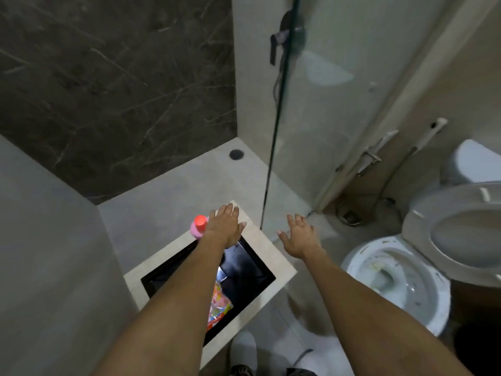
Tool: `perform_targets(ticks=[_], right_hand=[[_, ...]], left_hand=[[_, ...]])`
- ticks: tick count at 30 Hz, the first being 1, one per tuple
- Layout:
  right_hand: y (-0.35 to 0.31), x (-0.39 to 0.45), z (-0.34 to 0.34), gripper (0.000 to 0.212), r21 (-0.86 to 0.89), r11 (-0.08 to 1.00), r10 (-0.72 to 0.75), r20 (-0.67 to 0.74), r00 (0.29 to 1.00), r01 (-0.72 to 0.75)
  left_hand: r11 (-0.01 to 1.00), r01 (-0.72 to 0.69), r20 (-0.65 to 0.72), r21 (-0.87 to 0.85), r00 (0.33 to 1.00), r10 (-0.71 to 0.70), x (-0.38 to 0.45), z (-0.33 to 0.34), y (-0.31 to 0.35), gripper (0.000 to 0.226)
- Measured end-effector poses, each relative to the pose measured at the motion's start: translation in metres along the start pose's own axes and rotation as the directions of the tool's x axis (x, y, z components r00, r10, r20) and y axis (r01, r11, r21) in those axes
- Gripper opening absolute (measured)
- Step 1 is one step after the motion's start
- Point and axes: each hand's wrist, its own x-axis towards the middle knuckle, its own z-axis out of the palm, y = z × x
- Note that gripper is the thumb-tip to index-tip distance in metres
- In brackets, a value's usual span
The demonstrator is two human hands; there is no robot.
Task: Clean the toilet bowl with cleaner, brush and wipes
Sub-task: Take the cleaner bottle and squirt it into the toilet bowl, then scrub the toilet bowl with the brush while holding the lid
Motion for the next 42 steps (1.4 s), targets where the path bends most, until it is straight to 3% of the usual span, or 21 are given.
perform_targets(ticks=[12, 22, 31, 42], right_hand=[[0.180, -0.086, -0.051, 0.069, 0.096, 0.959, 0.277, -0.104, 0.955, -0.267], [0.316, -0.163, -0.051, 0.068, 0.220, 0.864, 0.485, -0.121, 0.866, -0.453], [0.385, -0.198, -0.026, 0.069, 0.330, 0.703, 0.679, -0.048, 0.733, -0.630], [0.414, -0.222, 0.013, 0.066, 0.445, 0.416, 0.867, 0.068, 0.493, -0.793]], left_hand=[[0.970, -0.237, 0.056, 0.050, 0.971, 0.234, 0.005, -0.022, 0.181, 0.059], [0.893, -0.446, 0.075, 0.059, 0.894, 0.442, 0.020, -0.032, 0.356, 0.062], [0.773, -0.618, 0.180, 0.145, 0.785, 0.593, 0.041, -0.021, 0.446, 0.061], [0.546, -0.797, 0.293, 0.257, 0.603, 0.742, 0.090, -0.012, 0.521, 0.060]])
